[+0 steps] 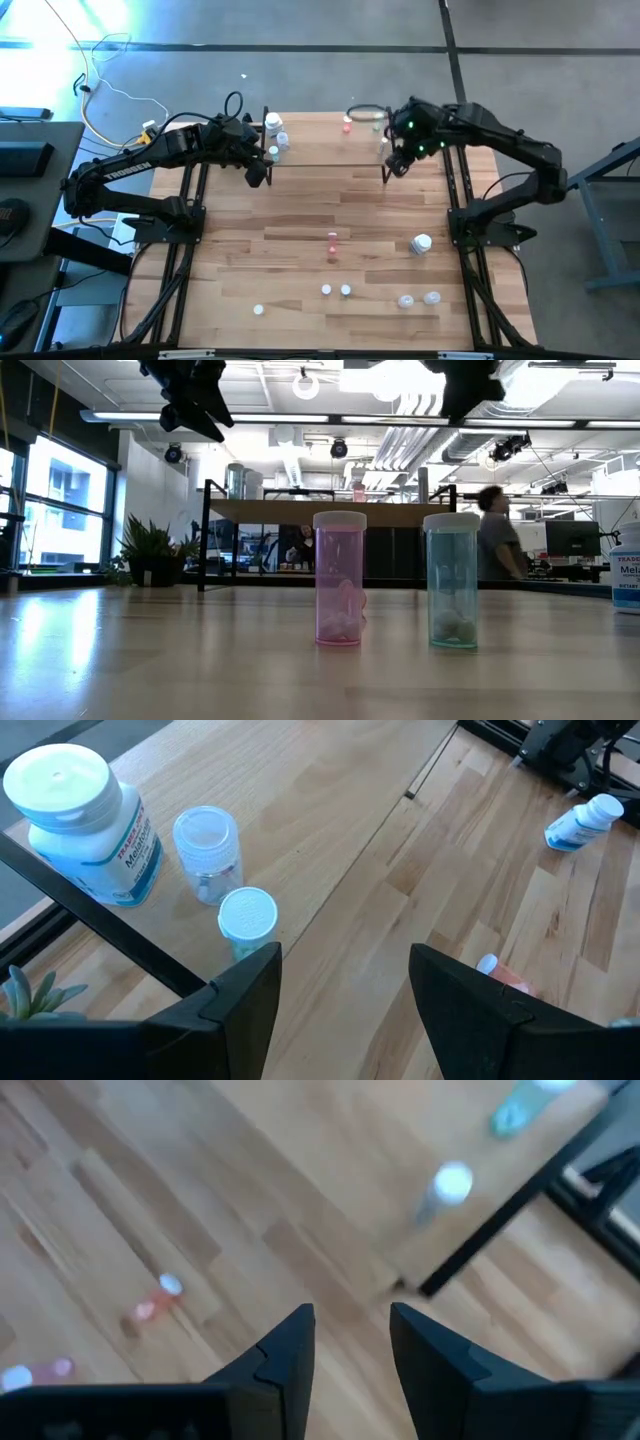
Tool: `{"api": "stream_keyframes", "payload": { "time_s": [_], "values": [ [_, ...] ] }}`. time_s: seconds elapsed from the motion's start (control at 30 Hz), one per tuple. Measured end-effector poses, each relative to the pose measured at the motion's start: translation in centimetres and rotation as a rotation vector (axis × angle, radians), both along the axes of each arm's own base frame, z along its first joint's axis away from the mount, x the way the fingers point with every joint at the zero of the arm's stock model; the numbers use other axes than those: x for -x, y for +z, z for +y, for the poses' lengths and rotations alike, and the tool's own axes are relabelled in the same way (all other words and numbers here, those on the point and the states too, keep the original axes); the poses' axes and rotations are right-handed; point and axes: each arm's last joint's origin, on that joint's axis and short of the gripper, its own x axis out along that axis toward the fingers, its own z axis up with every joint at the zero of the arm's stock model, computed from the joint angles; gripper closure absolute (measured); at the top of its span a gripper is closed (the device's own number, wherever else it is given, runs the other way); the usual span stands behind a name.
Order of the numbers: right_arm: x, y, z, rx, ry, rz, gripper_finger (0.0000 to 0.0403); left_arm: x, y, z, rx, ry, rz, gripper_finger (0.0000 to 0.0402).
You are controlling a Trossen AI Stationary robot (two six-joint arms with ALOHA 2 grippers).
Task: Pick and place medicine bottles onto shelf by color
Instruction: Put the large white blue pill bottle on the shelf
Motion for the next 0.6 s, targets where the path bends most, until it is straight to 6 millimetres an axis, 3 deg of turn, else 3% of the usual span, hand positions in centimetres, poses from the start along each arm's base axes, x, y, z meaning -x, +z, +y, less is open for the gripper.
{"api": "stream_keyframes", "payload": {
  "time_s": [0.33, 0.6],
  "values": [
    [0.5, -0.8, 5.7, -0.014, -0.082, 0.145, 0.0279, 0.0, 0.0, 0.0, -0.004, -0.005, 0.003, 0.0193],
    [2.3, -4.7, 9.4, -0.114, -0.188, 0.207, 0.0279, 0.0, 0.0, 0.0, -0.030, -0.039, 0.019, 0.0193]
  ]
}}
